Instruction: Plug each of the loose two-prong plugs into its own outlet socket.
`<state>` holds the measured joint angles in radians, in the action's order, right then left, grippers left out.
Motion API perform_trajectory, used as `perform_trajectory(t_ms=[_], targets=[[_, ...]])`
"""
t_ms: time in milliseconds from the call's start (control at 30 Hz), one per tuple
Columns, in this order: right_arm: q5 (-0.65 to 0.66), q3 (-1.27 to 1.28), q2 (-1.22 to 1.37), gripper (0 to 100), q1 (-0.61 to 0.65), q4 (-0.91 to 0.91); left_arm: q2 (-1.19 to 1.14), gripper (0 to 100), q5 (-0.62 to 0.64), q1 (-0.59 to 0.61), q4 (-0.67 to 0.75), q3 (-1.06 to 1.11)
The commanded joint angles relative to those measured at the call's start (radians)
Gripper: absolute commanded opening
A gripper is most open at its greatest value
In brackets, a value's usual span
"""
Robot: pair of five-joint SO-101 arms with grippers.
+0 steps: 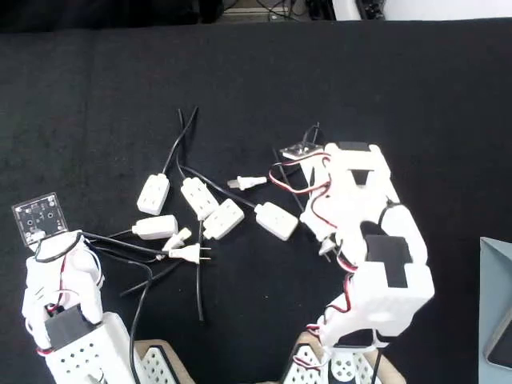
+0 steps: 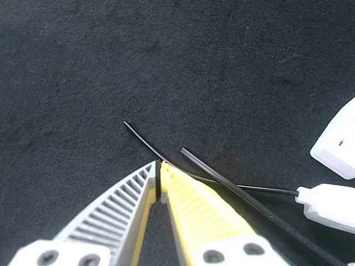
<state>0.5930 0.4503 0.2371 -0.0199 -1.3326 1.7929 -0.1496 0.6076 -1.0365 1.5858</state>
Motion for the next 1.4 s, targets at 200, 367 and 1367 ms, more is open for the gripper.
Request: perform_trajectory(t_ms=[200,367,1367], targets=[[0.003,-0.007,0.025,1.5,0.057,0.006,0.005,3,-0.006,0.005,0.018,-0.007],[0.006,-0.015,0.024,1.1,0.061,0.005,0.005,3,-0.006,0.005,0.018,-0.007],[0.066,-0.047,-0.108,9.2,0.044,0.000,0.005,3,-0.006,0.004,0.018,-0.007]])
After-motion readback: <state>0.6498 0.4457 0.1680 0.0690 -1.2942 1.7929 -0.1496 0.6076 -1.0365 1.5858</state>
